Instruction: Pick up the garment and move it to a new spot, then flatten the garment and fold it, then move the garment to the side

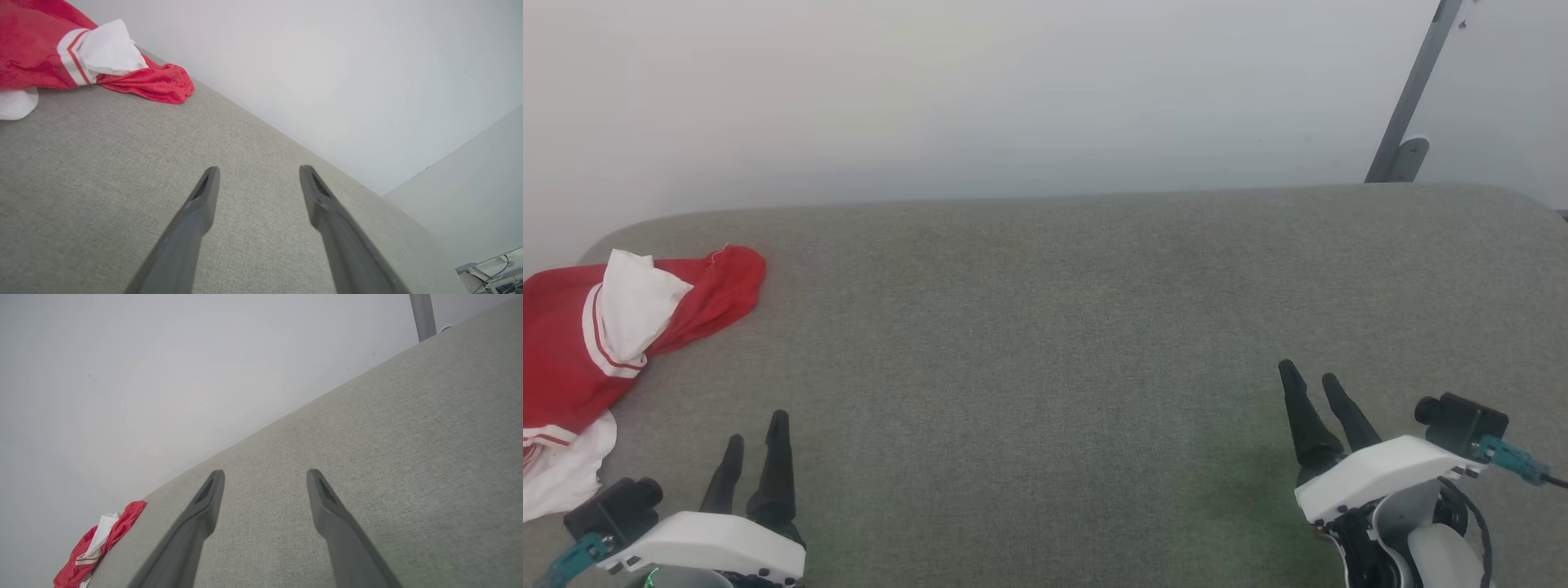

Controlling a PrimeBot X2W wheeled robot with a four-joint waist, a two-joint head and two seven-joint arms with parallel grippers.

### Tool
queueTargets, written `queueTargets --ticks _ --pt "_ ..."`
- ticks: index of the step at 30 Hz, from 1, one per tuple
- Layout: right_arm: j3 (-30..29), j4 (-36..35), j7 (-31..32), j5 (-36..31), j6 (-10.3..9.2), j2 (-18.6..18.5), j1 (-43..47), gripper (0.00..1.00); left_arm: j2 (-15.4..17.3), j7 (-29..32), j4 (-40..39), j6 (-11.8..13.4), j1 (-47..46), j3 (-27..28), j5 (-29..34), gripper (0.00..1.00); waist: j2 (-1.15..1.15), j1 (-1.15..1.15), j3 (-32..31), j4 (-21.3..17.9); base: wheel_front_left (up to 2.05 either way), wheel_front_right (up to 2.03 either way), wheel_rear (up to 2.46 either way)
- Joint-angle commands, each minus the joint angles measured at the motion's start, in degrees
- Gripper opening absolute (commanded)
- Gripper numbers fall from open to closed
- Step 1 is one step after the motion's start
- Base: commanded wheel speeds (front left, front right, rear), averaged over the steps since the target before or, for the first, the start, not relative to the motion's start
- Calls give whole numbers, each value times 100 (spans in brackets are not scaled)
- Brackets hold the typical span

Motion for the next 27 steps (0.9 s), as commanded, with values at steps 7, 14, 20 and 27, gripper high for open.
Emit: queueTargets --ticks 7,14,20,27 --pt "60 -4 -133 -430 0 -42 -153 100 101 -137 -107 27 59 35 413 100 0 0 -12 -7 0 0 0" --pt "105 8 -222 -799 0 -51 -192 100 157 -235 -149 37 122 23 763 100 0 0 -18 -18 0 0 0" --pt "117 4 -288 -1115 0 -59 -217 100 187 -309 -198 42 182 24 1032 100 0 0 -22 -26 0 0 0" --pt "144 -5 -357 -1457 0 -64 -243 100 222 -401 -245 51 203 69 1244 100 0 0 -24 -34 0 0 0"
